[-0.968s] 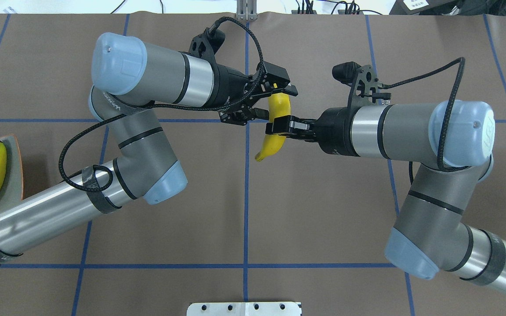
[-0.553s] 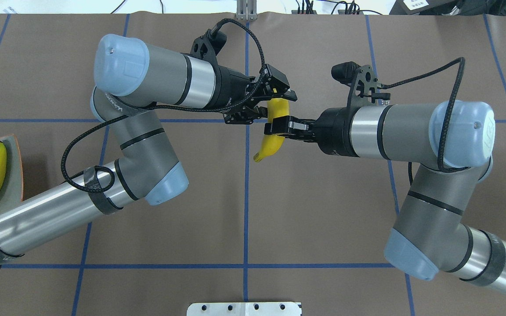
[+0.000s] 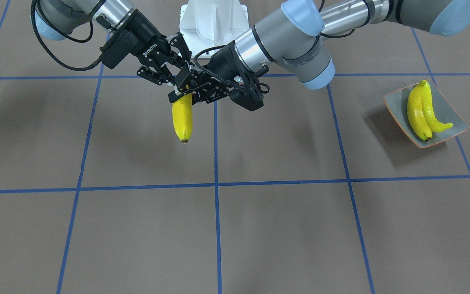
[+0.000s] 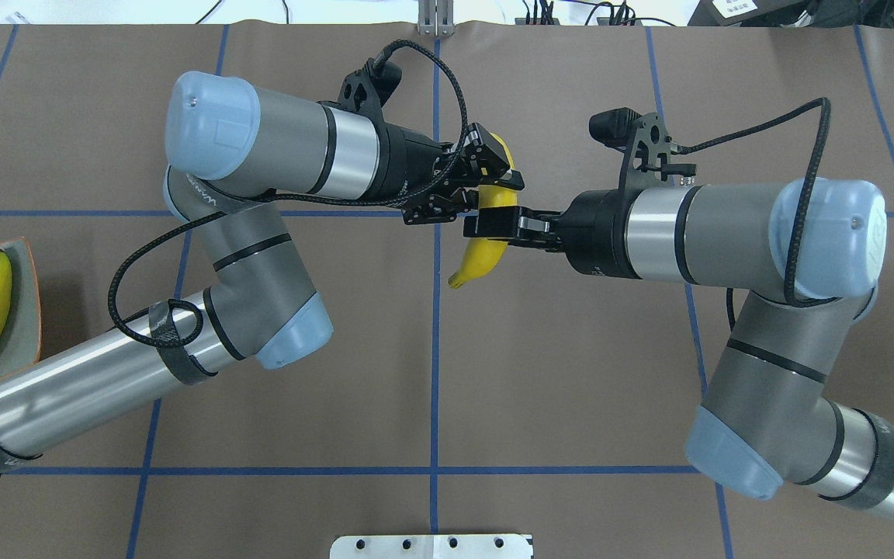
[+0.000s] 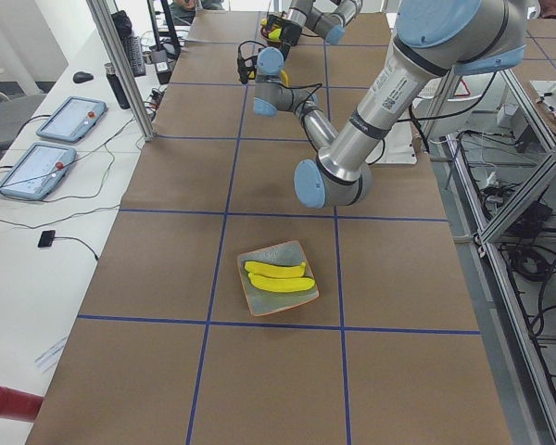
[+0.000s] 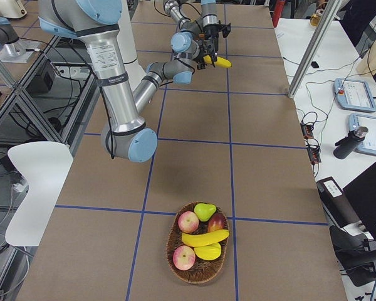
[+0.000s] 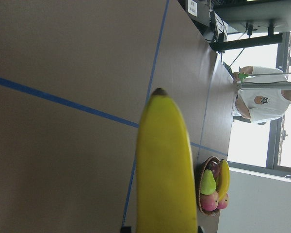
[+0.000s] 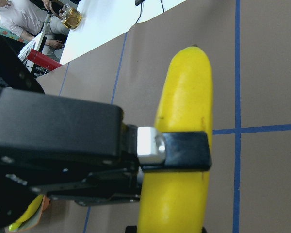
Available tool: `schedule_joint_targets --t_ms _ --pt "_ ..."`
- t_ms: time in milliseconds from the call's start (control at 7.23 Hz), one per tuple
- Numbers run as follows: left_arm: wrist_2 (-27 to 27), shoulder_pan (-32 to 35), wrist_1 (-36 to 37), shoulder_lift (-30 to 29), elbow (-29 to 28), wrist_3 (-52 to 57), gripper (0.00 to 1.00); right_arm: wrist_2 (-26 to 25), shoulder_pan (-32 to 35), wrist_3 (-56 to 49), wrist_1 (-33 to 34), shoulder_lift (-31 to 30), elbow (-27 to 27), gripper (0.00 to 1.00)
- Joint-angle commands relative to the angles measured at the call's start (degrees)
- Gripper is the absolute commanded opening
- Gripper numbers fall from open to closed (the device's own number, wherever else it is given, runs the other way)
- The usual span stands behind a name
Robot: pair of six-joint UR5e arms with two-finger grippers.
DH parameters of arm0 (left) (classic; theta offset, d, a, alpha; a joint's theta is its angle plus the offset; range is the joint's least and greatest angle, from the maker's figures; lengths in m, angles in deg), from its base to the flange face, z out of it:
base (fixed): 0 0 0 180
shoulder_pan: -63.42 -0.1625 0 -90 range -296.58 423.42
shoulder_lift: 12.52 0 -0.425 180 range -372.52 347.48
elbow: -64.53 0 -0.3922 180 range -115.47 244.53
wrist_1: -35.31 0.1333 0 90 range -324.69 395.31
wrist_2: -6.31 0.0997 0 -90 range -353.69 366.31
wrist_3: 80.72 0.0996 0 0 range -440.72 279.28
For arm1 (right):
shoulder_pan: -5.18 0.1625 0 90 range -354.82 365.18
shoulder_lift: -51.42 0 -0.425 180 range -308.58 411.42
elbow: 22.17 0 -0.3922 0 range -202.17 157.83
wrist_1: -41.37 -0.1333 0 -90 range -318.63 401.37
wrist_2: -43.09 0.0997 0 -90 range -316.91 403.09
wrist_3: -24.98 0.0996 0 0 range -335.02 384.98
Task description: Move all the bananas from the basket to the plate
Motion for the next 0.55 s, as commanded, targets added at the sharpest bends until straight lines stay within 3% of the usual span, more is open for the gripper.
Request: schedule_joint_targets --t_ms 0,138,415 --pt "-0.1 0.2 0.4 0.4 0.0 0.3 0.0 0.2 0.4 -0.1 -0.6 -4.9 -4.6 1.0" --pt "-0.2 0.4 0.3 2.5 0.8 0.4 0.0 0.1 0.6 -0.1 -0.6 -7.7 -6.3 1.0" --pt "-1.5 2.9 0.5 12.6 7.0 1.5 0.0 -1.5 1.4 0.0 -0.7 -11.1 -6.5 1.0"
